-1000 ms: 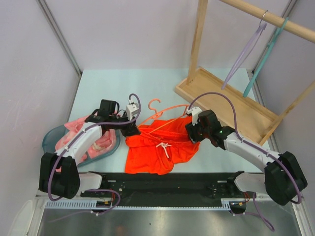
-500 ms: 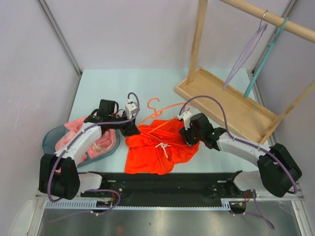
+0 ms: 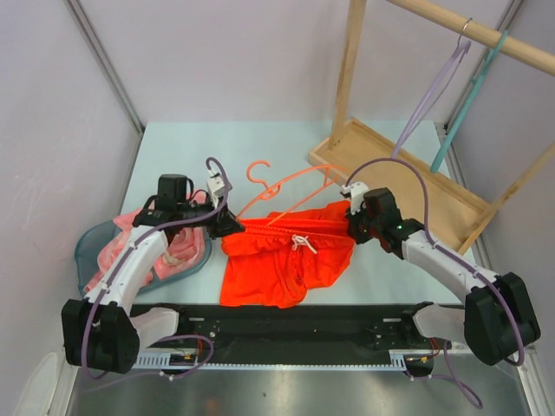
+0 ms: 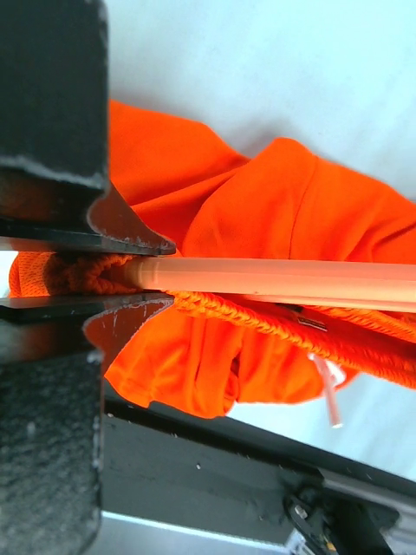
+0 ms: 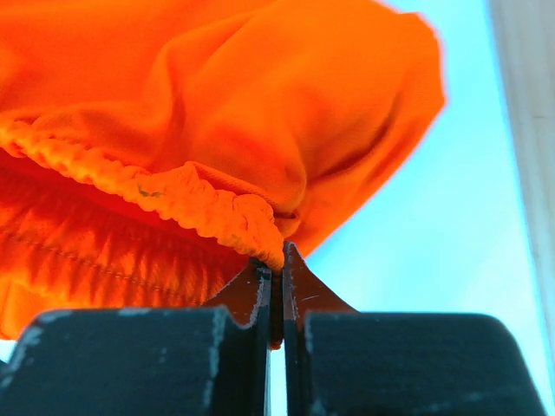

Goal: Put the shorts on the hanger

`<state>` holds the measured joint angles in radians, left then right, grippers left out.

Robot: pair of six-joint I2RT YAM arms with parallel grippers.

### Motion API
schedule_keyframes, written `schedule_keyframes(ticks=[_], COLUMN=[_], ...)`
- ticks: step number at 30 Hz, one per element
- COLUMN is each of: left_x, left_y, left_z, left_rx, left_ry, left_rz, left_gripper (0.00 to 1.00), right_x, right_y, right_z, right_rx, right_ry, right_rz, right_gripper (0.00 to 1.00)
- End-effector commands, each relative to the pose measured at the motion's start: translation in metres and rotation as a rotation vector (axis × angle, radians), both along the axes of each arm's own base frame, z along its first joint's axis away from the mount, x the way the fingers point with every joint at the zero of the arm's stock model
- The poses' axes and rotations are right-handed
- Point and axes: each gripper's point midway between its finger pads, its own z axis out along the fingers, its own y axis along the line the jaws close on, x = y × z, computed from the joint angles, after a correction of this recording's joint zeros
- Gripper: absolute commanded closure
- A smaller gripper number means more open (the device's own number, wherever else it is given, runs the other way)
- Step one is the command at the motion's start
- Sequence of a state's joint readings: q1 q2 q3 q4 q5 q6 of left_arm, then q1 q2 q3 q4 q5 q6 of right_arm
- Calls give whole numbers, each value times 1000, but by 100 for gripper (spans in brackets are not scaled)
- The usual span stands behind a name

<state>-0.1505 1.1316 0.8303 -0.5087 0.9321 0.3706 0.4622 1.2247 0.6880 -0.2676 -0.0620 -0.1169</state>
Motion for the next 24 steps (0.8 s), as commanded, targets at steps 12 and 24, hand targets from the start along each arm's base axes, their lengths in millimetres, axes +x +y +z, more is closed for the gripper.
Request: schedule_keyframes(ticks=[12,24], left_x=[-10,-23], left_y=[37,65], left_z=[11,-31], left_rx=[-6,247], left_ry=[-138,-177], left_rz=[-96,-257], left_gripper=[100,100], right_x=[9,12], right_y=[-81,-83], right_z=[-9,11], right_rx=[-10,-9], right_ry=[153,147], right_rz=[-200,-199], right_gripper=[100,100])
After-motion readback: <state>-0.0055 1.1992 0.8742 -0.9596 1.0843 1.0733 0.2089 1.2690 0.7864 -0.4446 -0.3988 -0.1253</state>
